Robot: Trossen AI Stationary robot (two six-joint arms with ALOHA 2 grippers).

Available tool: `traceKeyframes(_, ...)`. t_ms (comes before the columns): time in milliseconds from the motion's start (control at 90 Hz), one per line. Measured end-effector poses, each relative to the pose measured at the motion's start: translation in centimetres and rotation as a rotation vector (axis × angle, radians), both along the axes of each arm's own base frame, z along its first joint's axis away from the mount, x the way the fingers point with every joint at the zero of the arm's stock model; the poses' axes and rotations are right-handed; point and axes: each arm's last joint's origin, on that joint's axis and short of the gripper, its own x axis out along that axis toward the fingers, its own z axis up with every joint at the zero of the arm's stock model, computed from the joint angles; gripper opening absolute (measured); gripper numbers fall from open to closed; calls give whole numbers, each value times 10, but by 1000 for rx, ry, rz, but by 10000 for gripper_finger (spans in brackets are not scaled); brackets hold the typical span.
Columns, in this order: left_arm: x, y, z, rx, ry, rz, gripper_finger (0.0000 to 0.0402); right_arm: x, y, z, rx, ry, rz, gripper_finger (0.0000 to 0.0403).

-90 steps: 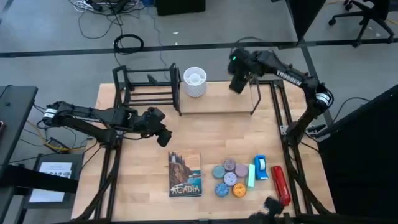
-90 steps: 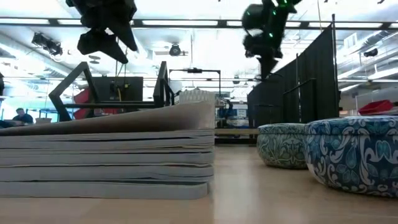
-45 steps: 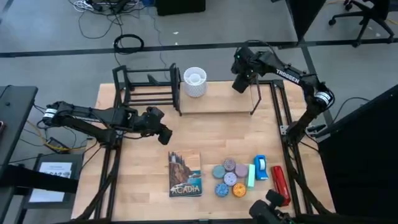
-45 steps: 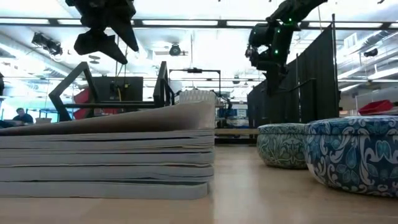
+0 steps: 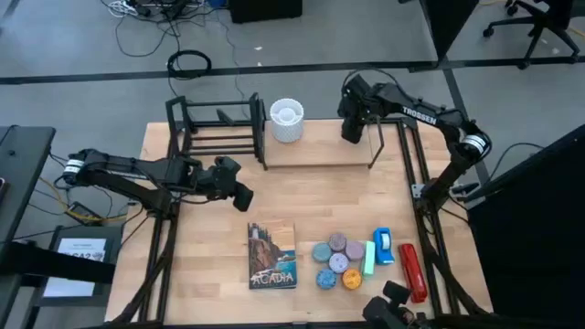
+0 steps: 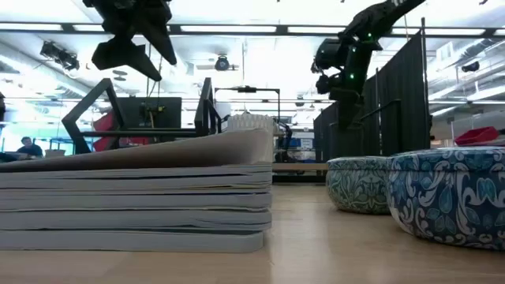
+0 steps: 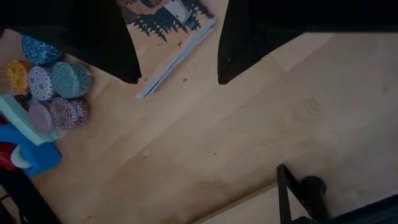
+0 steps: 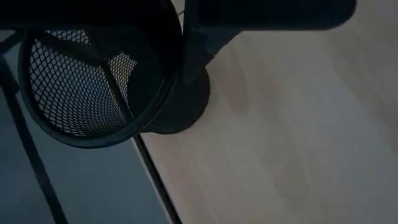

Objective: Stock shelves
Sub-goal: Put the black pen holder on the shelf, then put the brown book on the bookshelf

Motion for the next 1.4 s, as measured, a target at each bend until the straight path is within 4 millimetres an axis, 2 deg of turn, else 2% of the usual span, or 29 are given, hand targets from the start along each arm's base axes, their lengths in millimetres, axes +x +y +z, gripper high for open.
traceKeyframes(267,1,0,1,-1,-11,0,197,4,3,3,-59,43,-8,106)
traceKeyframes(489,1,0,1,-2,-12,0,197,13,8,32,-134,-26,13,171)
traceKeyframes(700,1,0,1,-27,-19,20,197,21,21,61,-180,-92,55,194)
traceKeyframes(911,0,-4,-1,-227,-16,74,197,21,64,94,-147,-272,126,185)
traceKeyframes(989,-3,-7,-3,-294,14,81,197,21,83,105,-44,-409,124,180)
traceKeyframes(1078,-6,-16,-5,-322,49,65,197,26,103,116,158,-586,145,175)
traceKeyframes(1200,-14,-31,-9,-348,126,39,197,43,128,125,373,-753,244,171)
traceKeyframes(1333,-21,-47,-17,-354,169,-6,197,69,160,125,332,-789,339,172)
traceKeyframes(1400,-23,-53,-20,-361,174,-28,197,83,174,116,333,-773,338,173)
